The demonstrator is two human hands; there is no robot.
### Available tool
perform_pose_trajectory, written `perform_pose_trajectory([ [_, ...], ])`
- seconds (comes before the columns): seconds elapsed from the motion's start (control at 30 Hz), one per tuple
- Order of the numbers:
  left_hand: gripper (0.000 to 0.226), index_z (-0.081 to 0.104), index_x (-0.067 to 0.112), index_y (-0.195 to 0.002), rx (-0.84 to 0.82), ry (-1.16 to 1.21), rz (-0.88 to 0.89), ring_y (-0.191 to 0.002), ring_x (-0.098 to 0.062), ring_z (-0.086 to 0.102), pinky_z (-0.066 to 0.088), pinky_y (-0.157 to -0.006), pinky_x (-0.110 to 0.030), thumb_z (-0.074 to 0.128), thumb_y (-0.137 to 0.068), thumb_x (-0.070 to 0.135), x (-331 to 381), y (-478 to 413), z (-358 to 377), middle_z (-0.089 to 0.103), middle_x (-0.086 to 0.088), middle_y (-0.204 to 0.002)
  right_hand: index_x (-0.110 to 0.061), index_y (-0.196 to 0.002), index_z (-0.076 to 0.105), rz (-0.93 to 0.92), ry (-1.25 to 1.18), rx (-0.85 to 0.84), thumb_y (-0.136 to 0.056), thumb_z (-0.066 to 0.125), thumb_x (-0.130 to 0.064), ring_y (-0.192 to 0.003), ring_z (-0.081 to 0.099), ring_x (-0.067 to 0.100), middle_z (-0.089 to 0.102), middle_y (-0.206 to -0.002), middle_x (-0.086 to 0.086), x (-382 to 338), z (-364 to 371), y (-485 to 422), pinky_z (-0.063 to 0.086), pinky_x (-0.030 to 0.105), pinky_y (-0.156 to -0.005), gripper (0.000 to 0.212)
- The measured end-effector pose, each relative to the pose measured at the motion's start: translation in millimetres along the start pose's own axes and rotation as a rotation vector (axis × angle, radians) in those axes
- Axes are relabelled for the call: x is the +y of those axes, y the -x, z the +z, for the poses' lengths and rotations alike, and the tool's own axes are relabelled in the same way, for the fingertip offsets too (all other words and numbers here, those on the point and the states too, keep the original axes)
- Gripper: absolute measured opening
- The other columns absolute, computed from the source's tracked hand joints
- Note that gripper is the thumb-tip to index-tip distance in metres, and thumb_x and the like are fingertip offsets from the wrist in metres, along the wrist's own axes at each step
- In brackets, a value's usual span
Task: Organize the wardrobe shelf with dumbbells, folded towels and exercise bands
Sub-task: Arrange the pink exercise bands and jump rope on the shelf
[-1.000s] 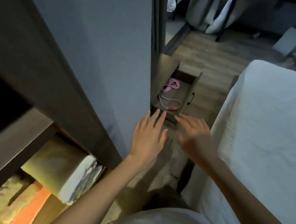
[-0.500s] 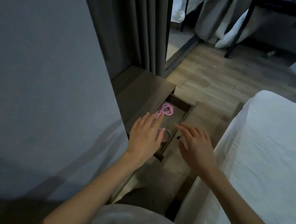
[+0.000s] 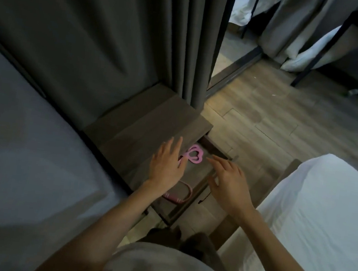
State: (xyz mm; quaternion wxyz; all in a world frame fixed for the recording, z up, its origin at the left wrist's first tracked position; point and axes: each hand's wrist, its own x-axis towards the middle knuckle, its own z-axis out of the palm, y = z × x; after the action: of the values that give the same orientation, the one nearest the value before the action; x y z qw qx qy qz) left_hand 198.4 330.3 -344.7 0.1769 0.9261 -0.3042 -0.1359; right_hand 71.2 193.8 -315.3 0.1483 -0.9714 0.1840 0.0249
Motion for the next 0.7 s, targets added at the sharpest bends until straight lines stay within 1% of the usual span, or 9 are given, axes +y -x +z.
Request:
perform_pose_trajectory([
  [0.17,0.063,0.017,0.028,-0.15,0.044,0.039,-0.178,-0.139,-0.021,0.032,0.035,-0.106,-0.038,0.035,-0.096,0.055,-13.0,-25.7,12.4,0.027,-0.002,-0.155,-0.029,-0.141,0.041,-0.125,0.008,-0.144,-0.094,0.054,-0.026,-0.137,0.033,0.018,0.039,-0.149,-0.006,21.5,6.3,-67.6,0.028,0.039,-0.112,0.049],
  [0.27,0.062,0.026,0.027,-0.148,0.094,0.069,-0.323,-0.131,-0.021,0.042,0.04,-0.098,-0.036,0.034,-0.095,0.057,-18.4,-27.3,27.5,0.038,-0.003,-0.149,-0.028,-0.139,0.045,-0.262,0.027,-0.261,-0.093,0.055,-0.025,-0.132,0.04,0.02,0.046,-0.145,-0.004,29.4,18.5,-113.9,0.034,0.038,-0.108,0.047],
  [0.3,0.061,0.03,0.026,-0.147,0.109,0.076,-0.377,-0.128,-0.022,0.044,0.041,-0.097,-0.036,0.034,-0.095,0.057,-18.1,-25.8,34.0,0.042,-0.003,-0.146,-0.028,-0.139,0.044,-0.304,0.043,-0.305,-0.093,0.055,-0.025,-0.13,0.042,0.021,0.047,-0.144,-0.004,32.4,22.8,-127.0,0.036,0.039,-0.108,0.047],
  [0.37,0.059,0.034,0.026,-0.145,0.109,0.119,-0.522,-0.126,-0.027,0.047,0.04,-0.099,-0.041,0.034,-0.095,0.057,-13.6,-22.9,48.8,0.046,-0.006,-0.142,-0.028,-0.14,0.043,-0.375,0.086,-0.411,-0.094,0.053,-0.025,-0.13,0.042,0.023,0.047,-0.144,-0.002,41.6,29.3,-148.1,0.036,0.041,-0.109,0.047],
  [0.43,0.058,0.033,0.027,-0.145,0.075,0.17,-0.658,-0.127,-0.031,0.045,0.039,-0.101,-0.044,0.032,-0.095,0.057,-5.5,-20.8,64.8,0.045,-0.008,-0.143,-0.029,-0.138,0.044,-0.469,0.135,-0.468,-0.094,0.052,-0.024,-0.127,0.046,0.023,0.051,-0.14,0.0,54.9,36.2,-163.8,0.038,0.042,-0.107,0.046],
  [0.5,0.057,0.033,0.027,-0.145,0.049,0.24,-0.758,-0.129,-0.032,0.043,0.038,-0.103,-0.045,0.032,-0.095,0.057,4.7,-19.7,80.2,0.043,-0.009,-0.145,-0.031,-0.136,0.046,-0.558,0.171,-0.515,-0.094,0.051,-0.025,-0.122,0.049,0.022,0.055,-0.135,0.0,68.2,42.5,-175.0,0.042,0.04,-0.103,0.043],
  [0.53,0.057,0.034,0.027,-0.144,0.047,0.275,-0.795,-0.13,-0.032,0.042,0.038,-0.105,-0.046,0.032,-0.096,0.056,8.8,-18.3,88.1,0.042,-0.008,-0.146,-0.032,-0.136,0.046,-0.591,0.191,-0.533,-0.094,0.051,-0.026,-0.124,0.048,0.022,0.054,-0.136,-0.001,72.9,46.4,-178.3,0.042,0.039,-0.103,0.042],
  [0.6,0.053,0.037,0.026,-0.142,0.055,0.32,-0.846,-0.131,-0.031,0.042,0.038,-0.105,-0.047,0.033,-0.097,0.053,15.4,-14.7,104.7,0.042,-0.008,-0.145,-0.03,-0.135,0.049,-0.619,0.215,-0.559,-0.094,0.05,-0.027,-0.124,0.048,0.022,0.052,-0.136,-0.001,81.8,56.2,-182.3,0.044,0.037,-0.1,0.042],
  [0.7,0.047,0.04,0.025,-0.14,0.052,0.369,-0.9,-0.124,-0.032,0.048,0.042,-0.101,-0.045,0.034,-0.099,0.046,18.5,-10.8,128.2,0.044,-0.012,-0.141,-0.024,-0.129,0.053,-0.616,0.227,-0.626,-0.094,0.051,-0.021,-0.108,0.058,0.021,0.059,-0.125,0.004,92.9,77.9,-186.2,0.05,0.032,-0.091,0.035],
])
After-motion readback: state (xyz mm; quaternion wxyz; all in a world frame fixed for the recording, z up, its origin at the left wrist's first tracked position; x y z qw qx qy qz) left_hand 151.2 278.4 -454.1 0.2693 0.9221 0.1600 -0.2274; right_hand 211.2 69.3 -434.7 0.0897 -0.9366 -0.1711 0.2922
